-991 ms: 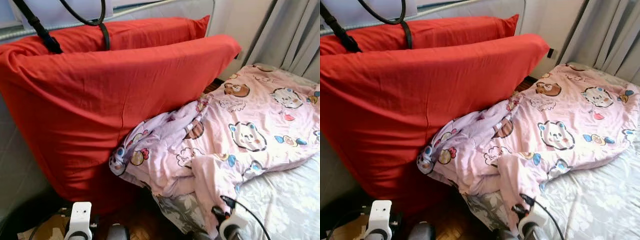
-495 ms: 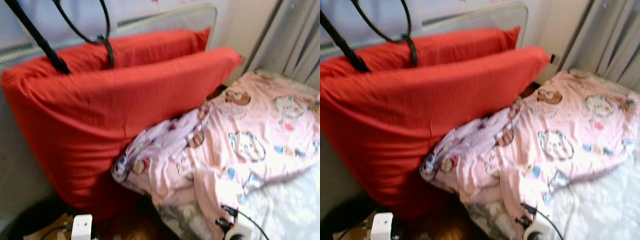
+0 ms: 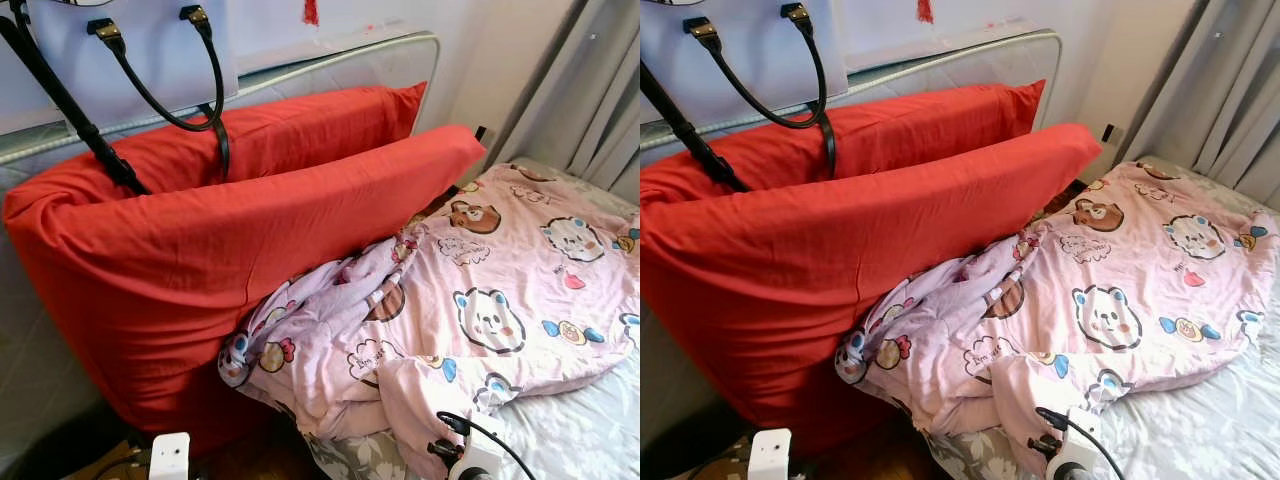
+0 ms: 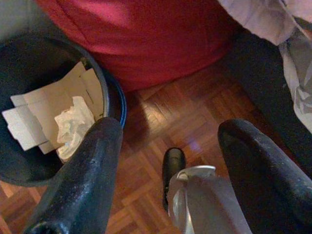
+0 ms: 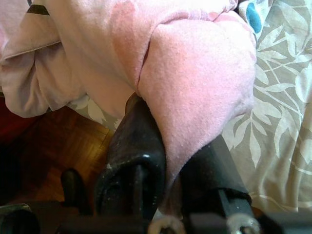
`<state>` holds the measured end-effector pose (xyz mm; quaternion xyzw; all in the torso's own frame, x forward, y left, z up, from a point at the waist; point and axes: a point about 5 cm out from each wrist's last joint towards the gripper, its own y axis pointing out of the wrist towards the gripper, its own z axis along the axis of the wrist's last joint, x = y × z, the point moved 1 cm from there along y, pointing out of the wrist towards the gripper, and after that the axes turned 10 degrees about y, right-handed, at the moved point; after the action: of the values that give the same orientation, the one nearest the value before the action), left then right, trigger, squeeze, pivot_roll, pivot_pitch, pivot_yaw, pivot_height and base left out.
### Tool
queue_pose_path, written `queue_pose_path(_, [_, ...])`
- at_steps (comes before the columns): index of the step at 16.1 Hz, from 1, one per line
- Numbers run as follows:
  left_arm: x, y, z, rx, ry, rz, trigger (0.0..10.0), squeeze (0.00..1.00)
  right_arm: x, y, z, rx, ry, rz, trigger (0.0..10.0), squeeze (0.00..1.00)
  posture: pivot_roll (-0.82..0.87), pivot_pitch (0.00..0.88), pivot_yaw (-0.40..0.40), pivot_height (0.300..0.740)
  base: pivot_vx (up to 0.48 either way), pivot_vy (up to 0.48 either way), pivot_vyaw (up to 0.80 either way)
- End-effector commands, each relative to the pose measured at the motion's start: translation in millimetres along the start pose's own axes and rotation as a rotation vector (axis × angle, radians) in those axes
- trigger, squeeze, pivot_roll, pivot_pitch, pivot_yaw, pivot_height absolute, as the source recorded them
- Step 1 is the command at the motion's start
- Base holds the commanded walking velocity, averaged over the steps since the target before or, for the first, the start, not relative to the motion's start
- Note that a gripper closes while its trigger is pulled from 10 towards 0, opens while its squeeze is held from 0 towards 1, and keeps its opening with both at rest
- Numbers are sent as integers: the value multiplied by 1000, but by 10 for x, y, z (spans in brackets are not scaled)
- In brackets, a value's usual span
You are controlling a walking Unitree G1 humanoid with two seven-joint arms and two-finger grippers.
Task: Clean up the room
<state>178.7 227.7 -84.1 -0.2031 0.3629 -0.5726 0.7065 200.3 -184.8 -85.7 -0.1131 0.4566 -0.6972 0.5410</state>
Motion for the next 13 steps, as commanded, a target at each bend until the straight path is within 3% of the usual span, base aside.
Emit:
queue_pose_path(1, [19,-23,-73,-19,11,-9,10000,0,30,-5,-13,-13,-7,-16,10000,0,95,0,-114,740,0,0,0])
queue_pose_path(13, [13,-13,-41,-3,31,-36,10000,0,-51,12,-28,-11,-20,-20,10000,0,82,0,-77,740,0,0,0])
